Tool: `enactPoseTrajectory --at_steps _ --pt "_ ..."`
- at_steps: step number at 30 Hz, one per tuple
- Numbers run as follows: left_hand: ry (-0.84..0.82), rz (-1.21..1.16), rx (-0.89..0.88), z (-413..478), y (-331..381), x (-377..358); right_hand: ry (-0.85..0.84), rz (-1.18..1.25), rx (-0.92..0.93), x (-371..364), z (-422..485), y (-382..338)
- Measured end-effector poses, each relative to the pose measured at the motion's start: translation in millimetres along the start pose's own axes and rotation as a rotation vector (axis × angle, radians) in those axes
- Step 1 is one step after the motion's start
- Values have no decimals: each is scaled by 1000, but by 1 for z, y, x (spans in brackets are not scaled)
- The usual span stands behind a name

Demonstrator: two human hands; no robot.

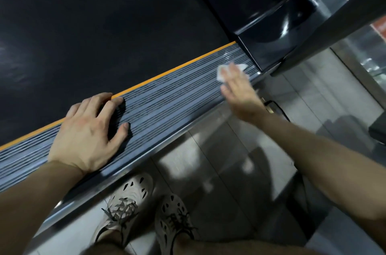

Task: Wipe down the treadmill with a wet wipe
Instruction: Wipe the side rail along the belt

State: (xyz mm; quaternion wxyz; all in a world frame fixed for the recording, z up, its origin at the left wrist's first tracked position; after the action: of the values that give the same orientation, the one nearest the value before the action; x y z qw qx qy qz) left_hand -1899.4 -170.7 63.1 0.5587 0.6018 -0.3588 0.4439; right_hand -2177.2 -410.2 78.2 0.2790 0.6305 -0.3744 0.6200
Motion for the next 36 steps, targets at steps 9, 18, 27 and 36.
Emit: enactPoseTrajectory --at_steps 9,18,27,36 --pt "18 -15 9 -1 -1 0 0 80 337 -8 -55 -103" --pt "22 -7 7 1 0 1 -4 102 -236 -4 -17 8" --pt "50 4 -8 0 3 6 99 -15 244 -10 -61 -88" --pt "64 -10 -14 -1 4 9 41 172 483 -30 -134 -230"
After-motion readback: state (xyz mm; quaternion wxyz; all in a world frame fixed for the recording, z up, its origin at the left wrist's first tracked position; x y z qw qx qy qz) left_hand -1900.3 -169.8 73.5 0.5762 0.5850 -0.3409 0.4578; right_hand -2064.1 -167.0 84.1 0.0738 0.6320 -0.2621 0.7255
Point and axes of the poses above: each hand's wrist, its own z-axis towards the middle knuckle, its own x-axis out of the back of the hand, y = z × x, the point moved 10 cm from there along z, towards the middle knuckle, and after that the axes turned 5 degrees about -x, right-handed, at the moved point
